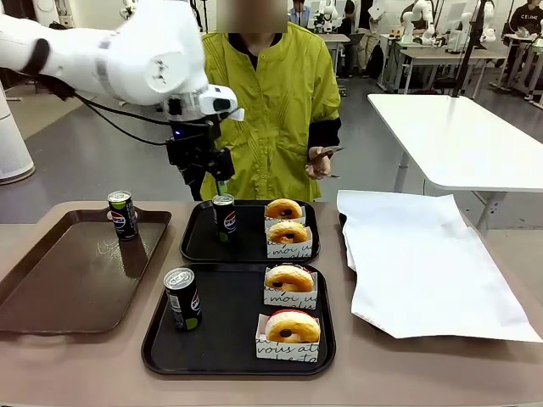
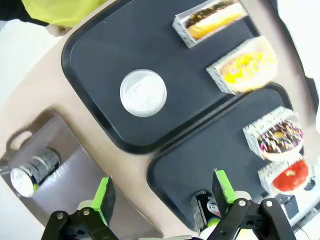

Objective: Set up donuts and drinks on trays.
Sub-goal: Pick up one Pepsi coke from the Handle tray and place it on the Flat Tray without a Pepsi coke.

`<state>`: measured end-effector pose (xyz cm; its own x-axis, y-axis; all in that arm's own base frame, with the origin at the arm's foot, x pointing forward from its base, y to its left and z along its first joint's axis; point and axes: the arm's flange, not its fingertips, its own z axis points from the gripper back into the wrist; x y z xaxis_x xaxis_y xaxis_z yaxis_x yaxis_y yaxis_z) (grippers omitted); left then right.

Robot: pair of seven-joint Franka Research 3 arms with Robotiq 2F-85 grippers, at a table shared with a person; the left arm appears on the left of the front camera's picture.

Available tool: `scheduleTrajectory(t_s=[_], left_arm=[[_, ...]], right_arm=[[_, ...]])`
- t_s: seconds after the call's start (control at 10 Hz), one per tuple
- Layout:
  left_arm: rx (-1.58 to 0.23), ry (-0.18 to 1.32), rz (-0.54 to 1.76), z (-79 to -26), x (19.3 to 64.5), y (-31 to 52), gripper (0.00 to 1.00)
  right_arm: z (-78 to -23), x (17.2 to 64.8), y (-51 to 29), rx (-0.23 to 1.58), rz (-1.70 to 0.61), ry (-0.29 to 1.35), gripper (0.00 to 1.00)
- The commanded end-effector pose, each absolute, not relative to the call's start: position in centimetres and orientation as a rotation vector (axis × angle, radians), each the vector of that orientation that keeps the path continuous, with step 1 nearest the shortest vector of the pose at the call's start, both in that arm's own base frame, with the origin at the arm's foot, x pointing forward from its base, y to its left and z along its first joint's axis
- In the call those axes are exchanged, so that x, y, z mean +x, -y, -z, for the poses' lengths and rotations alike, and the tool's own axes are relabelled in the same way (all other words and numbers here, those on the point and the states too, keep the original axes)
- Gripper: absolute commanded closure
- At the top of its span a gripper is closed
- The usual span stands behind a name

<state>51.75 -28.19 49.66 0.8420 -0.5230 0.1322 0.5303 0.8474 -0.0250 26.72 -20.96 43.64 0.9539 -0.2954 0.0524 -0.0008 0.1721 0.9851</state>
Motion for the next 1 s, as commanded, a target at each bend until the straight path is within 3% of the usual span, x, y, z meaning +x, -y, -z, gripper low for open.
scheduleTrajectory(t_s=[0.0,0.2,0.5,0.9], left_arm=[[-0.127,0.102,0.571,-53.0,46.9,22.1,0.0],[-0.152,0.118,0.494,-53.4,42.8,15.9,0.0],[-0.144,0.102,0.385,-52.7,40.1,7.7,0.0],[-0.089,0.067,0.251,-50.6,39.5,1.3,0.0]], right_arm=[[-43.6,26.7,20.9,1.405,0.208,0.274,0.0],[-43.6,26.7,20.9,1.405,0.208,0.274,0.0],[-43.6,26.7,20.9,1.405,0.208,0.274,0.0],[-43.6,26.7,20.9,1.405,0.208,0.274,0.0]])
